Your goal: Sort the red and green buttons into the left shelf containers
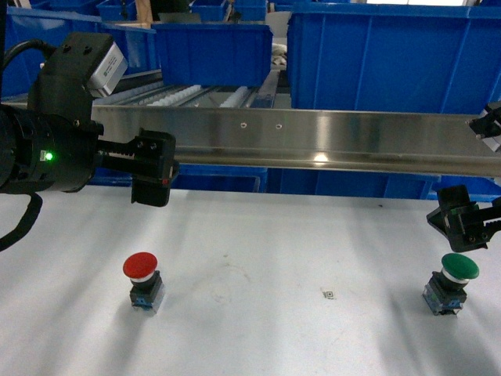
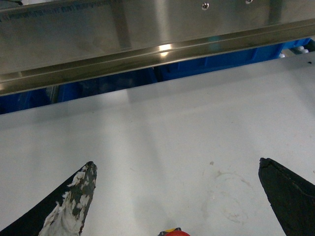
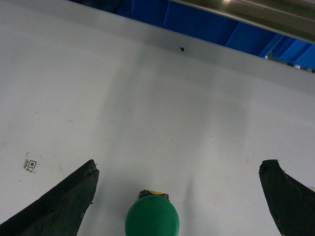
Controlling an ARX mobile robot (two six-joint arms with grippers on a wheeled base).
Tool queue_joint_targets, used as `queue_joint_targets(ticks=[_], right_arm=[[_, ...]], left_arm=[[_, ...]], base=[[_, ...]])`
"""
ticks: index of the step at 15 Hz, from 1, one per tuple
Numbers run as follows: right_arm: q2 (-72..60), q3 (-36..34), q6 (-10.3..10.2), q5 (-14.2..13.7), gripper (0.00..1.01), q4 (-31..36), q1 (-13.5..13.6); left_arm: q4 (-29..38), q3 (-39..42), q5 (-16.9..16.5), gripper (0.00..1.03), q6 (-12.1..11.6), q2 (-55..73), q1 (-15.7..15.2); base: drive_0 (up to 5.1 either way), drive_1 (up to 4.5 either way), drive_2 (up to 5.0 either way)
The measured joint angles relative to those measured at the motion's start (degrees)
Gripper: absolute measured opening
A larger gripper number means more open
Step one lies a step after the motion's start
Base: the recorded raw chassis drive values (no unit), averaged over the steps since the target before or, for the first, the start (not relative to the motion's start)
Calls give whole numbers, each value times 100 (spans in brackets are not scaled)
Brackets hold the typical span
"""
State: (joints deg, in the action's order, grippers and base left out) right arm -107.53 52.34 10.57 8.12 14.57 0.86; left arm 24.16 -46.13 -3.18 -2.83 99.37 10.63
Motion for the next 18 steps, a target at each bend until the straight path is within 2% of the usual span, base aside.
queue_joint_targets(ticks=[1,4,5,7,12,18], right_arm=[[-42,15,2,-114,98,4,39],[-485,328,-286,-170,98,-522,256],[-619,520,-354,-369,98,-599,341],[-767,719,-396,-557,98,-719,444],[-1436,986,-391,-1016,98,-815,476],[-1628,796,-389,-1456,98,-529,555]], left_arm=[[0,0,2,98,0,-2,0],[-2,0,2,98,2,-2,0],[0,0,2,98,2,-2,0],[-2,0,7,98,2,-2,-2],[-2,0,11,98,2,-2,-2],[-4,0,11,98,2,-2,0]], base=[[0,0,0],[0,0,0],[0,0,0],[0,0,0],[0,0,0],[0,0,0]])
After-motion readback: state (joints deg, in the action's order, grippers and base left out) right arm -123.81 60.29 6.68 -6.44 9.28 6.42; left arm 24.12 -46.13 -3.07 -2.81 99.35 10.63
